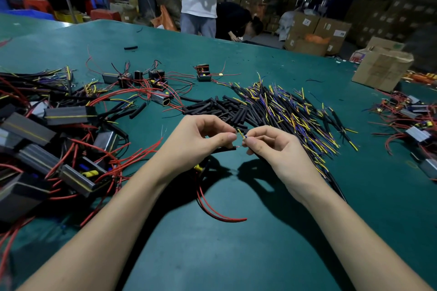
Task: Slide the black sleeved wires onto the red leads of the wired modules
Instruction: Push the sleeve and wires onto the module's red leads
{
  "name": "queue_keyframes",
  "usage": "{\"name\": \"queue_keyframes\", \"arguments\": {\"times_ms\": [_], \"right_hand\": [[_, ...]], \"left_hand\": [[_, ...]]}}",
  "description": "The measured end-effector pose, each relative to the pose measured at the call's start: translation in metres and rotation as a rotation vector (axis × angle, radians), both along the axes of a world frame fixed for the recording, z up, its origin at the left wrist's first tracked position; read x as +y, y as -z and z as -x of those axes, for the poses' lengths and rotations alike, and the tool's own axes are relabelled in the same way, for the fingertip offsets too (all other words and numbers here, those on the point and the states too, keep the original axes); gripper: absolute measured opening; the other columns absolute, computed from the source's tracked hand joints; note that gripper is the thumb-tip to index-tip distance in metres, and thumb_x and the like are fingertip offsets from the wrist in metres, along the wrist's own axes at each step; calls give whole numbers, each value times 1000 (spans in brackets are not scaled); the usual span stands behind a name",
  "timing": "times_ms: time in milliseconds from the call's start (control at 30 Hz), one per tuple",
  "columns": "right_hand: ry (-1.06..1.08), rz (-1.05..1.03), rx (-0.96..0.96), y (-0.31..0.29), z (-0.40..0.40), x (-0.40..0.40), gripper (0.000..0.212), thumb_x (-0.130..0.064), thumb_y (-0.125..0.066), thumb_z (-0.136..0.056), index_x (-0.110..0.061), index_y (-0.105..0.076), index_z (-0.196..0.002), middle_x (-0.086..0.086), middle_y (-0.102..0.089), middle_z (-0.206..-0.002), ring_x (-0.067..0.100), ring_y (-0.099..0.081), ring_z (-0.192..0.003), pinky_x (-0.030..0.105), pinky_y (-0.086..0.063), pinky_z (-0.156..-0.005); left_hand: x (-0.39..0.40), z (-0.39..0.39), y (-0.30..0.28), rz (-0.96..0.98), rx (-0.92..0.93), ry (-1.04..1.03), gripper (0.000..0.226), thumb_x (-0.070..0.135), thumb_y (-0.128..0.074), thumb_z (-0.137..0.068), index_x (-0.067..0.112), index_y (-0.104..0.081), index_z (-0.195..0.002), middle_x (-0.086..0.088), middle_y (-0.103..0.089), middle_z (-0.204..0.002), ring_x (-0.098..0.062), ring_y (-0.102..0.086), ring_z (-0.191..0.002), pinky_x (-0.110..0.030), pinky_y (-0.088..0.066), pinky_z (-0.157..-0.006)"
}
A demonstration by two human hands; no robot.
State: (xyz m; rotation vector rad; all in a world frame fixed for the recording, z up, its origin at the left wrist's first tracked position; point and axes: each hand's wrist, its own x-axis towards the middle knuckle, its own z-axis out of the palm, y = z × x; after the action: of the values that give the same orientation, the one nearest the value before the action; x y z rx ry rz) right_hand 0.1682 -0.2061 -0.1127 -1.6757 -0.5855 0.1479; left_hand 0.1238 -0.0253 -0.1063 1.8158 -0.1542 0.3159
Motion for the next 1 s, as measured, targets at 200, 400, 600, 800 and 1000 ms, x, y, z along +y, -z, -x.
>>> {"name": "queue_keyframes", "arguments": {"times_ms": [200,400,600,800,1000], "right_hand": [[40,19,-47,-3,1,0,7,-17,-71,-84,-19,-72,-77,-7,-66,-70,9,-56,-71,22,-44,-72],[137,34,-192,-3,4,5,5,-15,-69,-85,-12,-73,-82,-14,-64,-64,3,-54,-65,15,-42,-66],[134,60,-174,-2,5,6,5,-16,-70,-85,-12,-73,-84,-12,-63,-67,6,-54,-67,22,-43,-68],[144,38,-153,0,4,7,5,-17,-70,-85,-13,-73,-83,-12,-64,-66,8,-52,-65,19,-43,-62],[114,53,-154,-2,4,7,6,-15,-70,-85,-11,-74,-82,-12,-63,-64,5,-52,-64,16,-42,-65]], "left_hand": [[-3,4,-2,-23,-26,0,10,10,-74,-80,19,-71,-78,1,-74,-72,-14,-70,-72,-52,-53,-80],[-4,3,0,54,-52,-23,9,10,-74,-78,15,-69,-82,-2,-74,-74,-19,-70,-75,-49,-53,-82],[-4,2,3,128,-53,6,10,3,-73,-77,8,-66,-80,-3,-73,-70,-11,-70,-69,-18,-55,-70],[-5,4,2,58,-76,7,10,4,-75,-76,12,-68,-77,-3,-74,-73,-11,-71,-70,-26,-58,-75],[-8,4,1,-51,-117,-51,11,11,-77,-76,19,-70,-75,2,-74,-72,-25,-70,-71,-45,-53,-72]]}}
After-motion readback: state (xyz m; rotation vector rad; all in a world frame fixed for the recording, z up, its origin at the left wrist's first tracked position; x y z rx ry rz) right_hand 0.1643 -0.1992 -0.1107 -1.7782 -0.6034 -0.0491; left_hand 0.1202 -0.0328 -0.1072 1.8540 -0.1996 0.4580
